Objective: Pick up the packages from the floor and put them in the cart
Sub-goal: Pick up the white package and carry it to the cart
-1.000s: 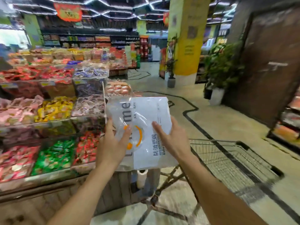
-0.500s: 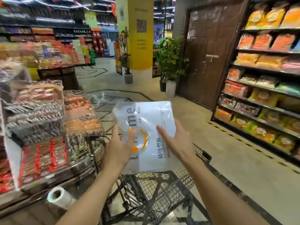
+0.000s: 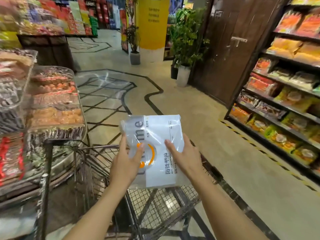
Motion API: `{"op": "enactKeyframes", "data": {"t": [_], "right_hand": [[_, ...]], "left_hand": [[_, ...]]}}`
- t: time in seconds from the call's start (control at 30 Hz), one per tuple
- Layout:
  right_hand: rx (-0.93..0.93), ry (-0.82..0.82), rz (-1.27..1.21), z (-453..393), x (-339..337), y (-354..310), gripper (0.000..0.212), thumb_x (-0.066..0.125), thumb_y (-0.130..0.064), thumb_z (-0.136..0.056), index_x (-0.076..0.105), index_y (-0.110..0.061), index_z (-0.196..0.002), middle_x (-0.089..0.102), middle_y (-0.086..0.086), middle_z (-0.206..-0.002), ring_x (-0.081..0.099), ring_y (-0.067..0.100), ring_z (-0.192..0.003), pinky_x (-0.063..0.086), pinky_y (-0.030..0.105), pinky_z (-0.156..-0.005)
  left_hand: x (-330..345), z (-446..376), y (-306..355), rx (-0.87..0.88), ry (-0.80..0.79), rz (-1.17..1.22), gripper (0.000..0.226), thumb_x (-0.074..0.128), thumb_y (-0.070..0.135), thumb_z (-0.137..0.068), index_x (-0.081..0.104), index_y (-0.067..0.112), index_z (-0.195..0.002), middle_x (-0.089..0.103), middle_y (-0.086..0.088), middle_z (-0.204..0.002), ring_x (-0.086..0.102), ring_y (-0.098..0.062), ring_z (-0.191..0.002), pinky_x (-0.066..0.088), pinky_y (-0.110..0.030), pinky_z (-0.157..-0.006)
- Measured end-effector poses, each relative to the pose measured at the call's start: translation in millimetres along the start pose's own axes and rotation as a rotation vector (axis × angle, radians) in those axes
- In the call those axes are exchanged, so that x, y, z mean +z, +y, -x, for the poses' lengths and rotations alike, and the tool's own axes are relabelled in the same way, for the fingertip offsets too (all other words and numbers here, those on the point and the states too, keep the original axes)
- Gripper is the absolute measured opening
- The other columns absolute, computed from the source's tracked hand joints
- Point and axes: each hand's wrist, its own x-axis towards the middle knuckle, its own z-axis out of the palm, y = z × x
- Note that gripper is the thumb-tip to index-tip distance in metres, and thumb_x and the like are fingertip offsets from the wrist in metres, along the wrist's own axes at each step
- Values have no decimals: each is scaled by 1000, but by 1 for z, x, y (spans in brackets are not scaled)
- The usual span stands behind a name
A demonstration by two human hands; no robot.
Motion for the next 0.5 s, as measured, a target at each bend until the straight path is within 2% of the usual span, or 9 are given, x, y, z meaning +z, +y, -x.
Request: {"op": "enactKeyframes", "data": {"t": [0.1,0.17,0.27,0.33,0.37,0.47,0.5], "right_hand": [[29,-91,27,-44,31,29,62,53,-75,-91,47,-40,-142,66,-20,-96,72,15,-96,58,38,-85],[53,-149,61,-68,56,49,67,50,-81,-88,48,-42,-142,67,-19,-100,71,16,-98,58,42,-89],[78,-242,94,-95,98,81,72,46,-85,-86,46,-43,-143,71,-14,-112,72,18,-103,59,45,-92],[99,-298,90,-105,124,98,76,43,-90,-83,42,-47,-146,73,-13,-120,72,16,-104,60,46,-91],[108,-333,90,-109,137,106,78,42,-91,-83,41,-47,-146,73,-14,-117,73,14,-100,61,43,-89],[117,-445,134,-121,175,127,82,43,-83,-88,36,-37,-155,68,-15,-92,67,7,-76,58,30,-71],[121,-480,154,-123,187,136,85,42,-83,-88,33,-34,-158,69,-12,-93,66,9,-75,55,28,-67]], "left_hand": [[31,-31,-33,-94,-7,15,74,51,76,-89,25,52,-155,65,18,-116,64,-11,-94,49,-33,-76],[48,-47,-58,-151,-20,70,80,49,84,-83,22,58,-154,69,16,-121,69,-17,-101,56,-45,-88],[69,-65,-101,-282,-35,83,78,52,84,-84,13,70,-150,67,12,-132,69,-22,-111,57,-55,-90],[80,-73,-133,-383,-11,100,80,54,84,-82,9,75,-147,68,4,-131,71,-25,-107,60,-56,-85],[84,-77,-148,-425,2,102,81,55,84,-81,8,75,-146,70,1,-127,73,-23,-101,61,-55,-81],[94,-82,-187,-540,16,114,77,59,73,-89,9,72,-148,68,12,-123,75,-14,-95,62,-48,-85],[99,-82,-199,-578,23,122,78,60,70,-90,9,71,-149,65,13,-126,74,-13,-98,61,-47,-88]]}}
